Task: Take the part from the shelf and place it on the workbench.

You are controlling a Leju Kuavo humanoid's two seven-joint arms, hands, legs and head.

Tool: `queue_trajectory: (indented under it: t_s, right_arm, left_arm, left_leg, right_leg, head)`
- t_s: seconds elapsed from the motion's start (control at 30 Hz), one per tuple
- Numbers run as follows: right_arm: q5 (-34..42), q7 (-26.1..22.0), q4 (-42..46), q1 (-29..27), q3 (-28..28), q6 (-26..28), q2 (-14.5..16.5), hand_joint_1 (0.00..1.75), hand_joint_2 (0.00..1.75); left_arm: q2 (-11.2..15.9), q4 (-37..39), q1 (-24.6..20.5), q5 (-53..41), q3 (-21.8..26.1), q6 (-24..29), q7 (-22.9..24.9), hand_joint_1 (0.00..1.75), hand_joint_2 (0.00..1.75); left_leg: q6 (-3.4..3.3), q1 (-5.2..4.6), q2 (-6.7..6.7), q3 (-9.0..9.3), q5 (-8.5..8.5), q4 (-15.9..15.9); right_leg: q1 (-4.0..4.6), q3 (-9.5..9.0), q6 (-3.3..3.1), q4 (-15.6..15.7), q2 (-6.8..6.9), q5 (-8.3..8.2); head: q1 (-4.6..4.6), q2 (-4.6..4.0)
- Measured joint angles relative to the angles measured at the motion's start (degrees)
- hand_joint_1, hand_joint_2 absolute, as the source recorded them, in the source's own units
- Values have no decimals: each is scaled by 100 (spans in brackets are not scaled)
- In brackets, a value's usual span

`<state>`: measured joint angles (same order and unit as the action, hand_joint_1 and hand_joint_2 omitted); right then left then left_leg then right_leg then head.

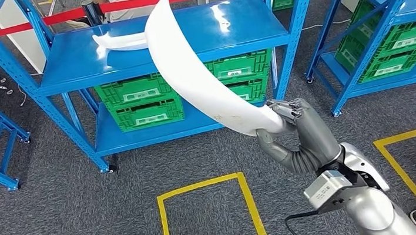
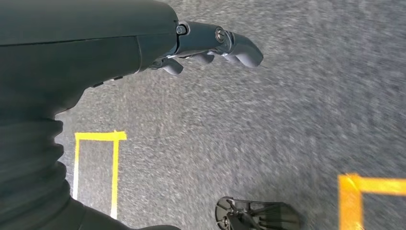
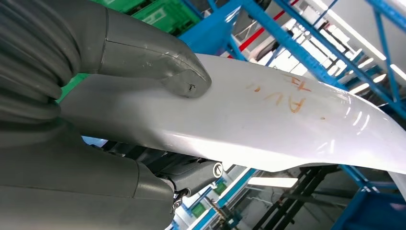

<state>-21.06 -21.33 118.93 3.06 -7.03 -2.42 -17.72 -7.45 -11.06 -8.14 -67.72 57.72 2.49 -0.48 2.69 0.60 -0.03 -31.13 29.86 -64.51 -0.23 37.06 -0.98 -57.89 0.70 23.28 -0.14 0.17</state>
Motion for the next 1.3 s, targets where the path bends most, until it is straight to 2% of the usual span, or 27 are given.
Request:
queue_trajectory:
  t_s: [0.07, 0.17, 0.2, 0.23, 0.3, 0.33, 0.37, 0.4, 0.47, 0.53, 0.57, 0.6, 0.67, 0.7, 0.77, 0.83, 0.87, 0.9, 0.93, 0.97, 1.0, 1.07, 1.1, 1.17, 1.2, 1.23, 1.3]
  right_arm:
    - [34, -8, -41, 58, -44, 10, 8, 175, 175]
    - [61, -1, -95, 62, -80, 53, 13, 175, 175]
    - [64, 1, -110, 44, -86, 64, 13, 175, 175]
    - [68, -2, -123, 22, -91, 73, 13, 175, 175]
    - [100, -41, -146, -19, -95, 75, 12, 175, 175]
    - [140, -82, -163, -40, -94, 74, 10, 175, 175]
    - [189, -133, -185, -62, -94, 72, 6, 175, 175]
    - [237, -177, -207, -81, -93, 70, 0, 175, 175]
    - [307, -208, -244, -94, -90, 74, -8, 175, 175]
    - [339, -180, -262, -89, -86, 91, -8, 175, 175]
    - [344, -159, -265, -94, -83, 107, -8, 175, 175]
    - [344, -138, -267, -104, -81, 123, -7, 175, 175]
    - [347, -104, -269, -128, -78, 149, -5, 175, 175]
    - [354, -100, -279, -128, -77, 151, -4, 175, 175]
    - [380, -121, -350, -106, -77, 138, 11, 175, 175]
    - [401, -161, -506, -63, -82, 117, 54, 175, 175]
    - [402, -180, -596, -35, -88, 115, 85, 175, 175]
    - [399, -197, -684, 0, -99, 121, 117, 175, 175]
    - [393, -205, -758, 43, -112, 133, 145, 175, 175]
    - [387, -209, -816, 88, -127, 148, 169, 175, 175]
    - [382, -209, -860, 130, -140, 162, 192, 175, 175]
    - [373, -207, -918, 205, -162, 181, 224, 175, 175]
    - [370, -207, -937, 238, -174, 186, 238, 175, 175]
    - [364, -206, -954, 289, -199, 182, 252, 175, 175]
    - [362, -206, -956, 301, -209, 179, 255, 175, 175]
    - [361, -203, -957, 307, -221, 175, 256, 175, 175]
    - [360, -200, -959, 311, -236, 174, 258, 175, 175]
  left_arm:
    - [29, -2, 43, -22, 2, 8, 53, 0, 175]
    - [51, 2, 172, -25, 7, 43, 174, 0, 175]
    - [53, 4, 206, -3, 14, 54, 206, 0, 175]
    - [55, 4, 232, 24, 23, 70, 236, 0, 175]
    - [57, 3, 264, 97, 46, 114, 272, 0, 175]
    - [56, 2, 282, 147, 65, 140, 280, 0, 175]
    - [54, 2, 301, 200, 94, 161, 280, 0, 175]
    - [53, 2, 317, 244, 126, 175, 278, 0, 175]
    - [52, 2, 333, 270, 171, 180, 261, 0, 175]
    - [48, 2, 330, 228, 179, 173, 234, 0, 175]
    - [49, 2, 328, 194, 179, 165, 218, 0, 175]
    - [49, 2, 327, 162, 179, 153, 205, 0, 175]
    - [58, 2, 333, 109, 179, 128, 180, 0, 175]
    - [62, 3, 339, 97, 179, 119, 173, 0, 175]
    - [72, 4, 352, 121, 179, 113, 196, 0, 175]
    - [91, 5, 359, 173, 184, 115, 299, 0, 175]
    - [109, 5, 360, 197, 193, 121, 387, 0, 175]
    - [127, 5, 362, 219, 208, 131, 493, 0, 175]
    - [143, 4, 365, 244, 230, 144, 597, 0, 175]
    - [157, 3, 369, 269, 255, 158, 697, 0, 175]
    - [167, 2, 369, 295, 279, 173, 778, 0, 175]
    - [177, 1, 371, 356, 320, 201, 876, 0, 175]
    - [175, 1, 373, 407, 347, 222, 913, 0, 175]
    - [146, 4, 392, 543, 440, 288, 978, 0, 175]
    - [127, 5, 401, 600, 498, 319, 1005, 0, 175]
    - [109, 5, 412, 647, 552, 348, 1030, 0, 175]
    - [82, 4, 424, 687, 627, 381, 1054, 0, 175]
  left_leg:
    - [-85, -29, -19, 321, 199, 557]
    - [-274, -53, -6, 242, 115, 627]
    - [-329, -46, 9, 188, 52, 634]
    - [-372, -36, 22, 115, -23, 639]
    - [-411, -46, 28, -61, -170, 629]
    - [-417, -56, 30, -159, -240, 620]
    - [-420, -67, 32, -257, -306, 607]
    - [-419, -75, 34, -350, -367, 590]
    - [-407, -86, 35, -512, -476, 553]
    - [-370, -93, 32, -602, -575, 537]
    - [-342, -88, 31, -617, -625, 545]
    - [-306, -79, 30, -623, -680, 563]
    - [-230, -65, 27, -630, -768, 601]
    - [-192, -64, 19, -664, -698, 558]
    - [-129, -60, 5, -791, -258, 188]
    - [-82, -47, 1, -945, 280, -522]
    - [-66, -44, 1, -971, 378, -825]
    - [-60, -43, 1, -926, 336, -985]
    - [-62, -43, 2, -790, 189, -942]
    - [-70, -43, 1, -554, 33, -710]
    - [-86, -43, -1, -259, -4, -327]
    - [-150, -64, -15, 253, 126, 431]
    - [-188, -80, -22, 363, 211, 633]
    - [-281, -96, -20, 336, 158, 703]
    - [-330, -90, -8, 290, 102, 711]
    - [-381, -77, 7, 231, 31, 722]
    - [-439, -61, 31, 70, -119, 729]
  right_leg:
    - [0, 87, 68, -51, 10, -93]
    - [-17, 125, 161, -35, 4, -196]
    - [-24, 176, 192, -116, -5, -75]
    - [-30, 256, 219, -312, -14, 159]
    - [-33, 449, 257, -1023, -24, 793]
    - [-31, 506, 260, -1390, -26, 987]
    - [-25, 488, 250, -1630, -28, 1032]
    - [-15, 374, 229, -1673, -32, 948]
    - [18, -162, 159, -1152, -39, 677]
    - [64, -761, 78, -320, -44, 711]
    - [85, -922, 47, -48, -48, 778]
    - [107, -979, 22, 90, -52, 821]
    - [110, -929, -33, 147, -50, 725]
    - [98, -881, -69, 168, -42, 660]
    - [64, -751, -128, 201, -26, 516]
    - [67, -575, -151, 185, -25, 379]
    - [69, -478, -148, 172, -24, 307]
    - [69, -374, -140, 151, -22, 234]
    - [67, -270, -129, 124, -21, 168]
    - [66, -167, -113, 90, -20, 106]
    - [65, -74, -94, 52, -18, 52]
    - [71, 33, -43, -4, -2, -37]
    - [70, 51, -16, -11, 8, -85]
    - [66, 64, 49, 14, 13, -190]
    - [63, 96, 84, -10, -1, -156]
    - [57, 151, 122, -114, -16, -7]
    - [31, 312, 185, -625, -41, 575]
  head:
    - [2, 0]
    - [-6, 0]
    - [-1, 0]
    - [2, 0]
    - [10, 0]
    - [11, 0]
    - [11, 0]
    - [13, 0]
    - [13, 0]
    - [9, 0]
    - [12, 0]
    - [15, 0]
    - [25, 0]
    - [24, 0]
    - [19, 0]
    - [14, 0]
    - [13, 0]
    - [13, 0]
    - [13, 0]
    - [13, 0]
    - [13, 0]
    - [17, 0]
    - [11, 0]
    - [-1, 0]
    - [-8, 0]
    - [-4, 0]
    - [4, 0]
